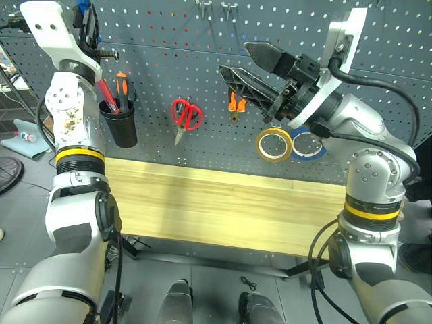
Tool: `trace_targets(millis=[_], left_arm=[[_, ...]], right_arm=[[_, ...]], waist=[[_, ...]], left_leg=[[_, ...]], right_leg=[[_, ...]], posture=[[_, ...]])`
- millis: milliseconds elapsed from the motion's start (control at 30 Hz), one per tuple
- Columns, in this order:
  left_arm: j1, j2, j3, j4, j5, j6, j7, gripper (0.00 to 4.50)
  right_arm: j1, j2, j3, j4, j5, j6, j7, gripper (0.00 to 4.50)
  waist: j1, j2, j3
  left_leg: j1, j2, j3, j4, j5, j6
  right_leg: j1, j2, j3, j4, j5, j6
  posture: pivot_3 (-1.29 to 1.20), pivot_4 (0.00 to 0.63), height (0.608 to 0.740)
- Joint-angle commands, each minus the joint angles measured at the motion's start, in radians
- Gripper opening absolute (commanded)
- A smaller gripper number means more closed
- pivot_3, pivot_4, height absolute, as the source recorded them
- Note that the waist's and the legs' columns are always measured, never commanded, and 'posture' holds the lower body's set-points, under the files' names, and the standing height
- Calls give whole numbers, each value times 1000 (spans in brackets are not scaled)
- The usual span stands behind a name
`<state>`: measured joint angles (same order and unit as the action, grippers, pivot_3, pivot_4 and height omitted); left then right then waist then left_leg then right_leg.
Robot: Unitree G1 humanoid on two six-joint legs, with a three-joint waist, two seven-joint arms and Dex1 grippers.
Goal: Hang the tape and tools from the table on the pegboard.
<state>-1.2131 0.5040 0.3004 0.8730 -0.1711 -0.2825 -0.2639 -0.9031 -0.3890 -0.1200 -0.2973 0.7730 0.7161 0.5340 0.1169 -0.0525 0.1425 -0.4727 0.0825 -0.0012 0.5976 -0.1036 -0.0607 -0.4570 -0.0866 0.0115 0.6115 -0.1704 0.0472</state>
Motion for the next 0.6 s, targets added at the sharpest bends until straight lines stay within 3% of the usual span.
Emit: trace_targets(millis=[33,200,333,600], left_arm=[[-21,4,-28,13,31,-36,5,338],[-45,-6,-52,78,62,-55,42,338],[-68,-11,-66,129,81,-80,66,338],[-54,-19,-72,141,97,-101,111,338]], right_arm=[[5,-29,-19,-20,23,17,12,4500],[34,-60,-21,4,32,26,61,4500],[22,-112,-110,-283,293,192,-161,4500],[-11,-218,-162,-338,565,220,-397,4500]], waist=[[3,2,11],[4,7,70],[5,11,126],[5,9,171]], left_leg=[[0,0,0,0,0,0],[1,1,0,6,5,9],[-3,1,-2,10,7,12],[-5,0,-3,10,6,13]], right_leg=[[0,0,0,0,-1,1],[0,0,1,8,-8,-4],[-4,0,2,16,-7,-7],[-4,-2,1,16,-6,-3]], posture=[[171,227,740],[187,299,740],[188,350,740],[180,364,740]])
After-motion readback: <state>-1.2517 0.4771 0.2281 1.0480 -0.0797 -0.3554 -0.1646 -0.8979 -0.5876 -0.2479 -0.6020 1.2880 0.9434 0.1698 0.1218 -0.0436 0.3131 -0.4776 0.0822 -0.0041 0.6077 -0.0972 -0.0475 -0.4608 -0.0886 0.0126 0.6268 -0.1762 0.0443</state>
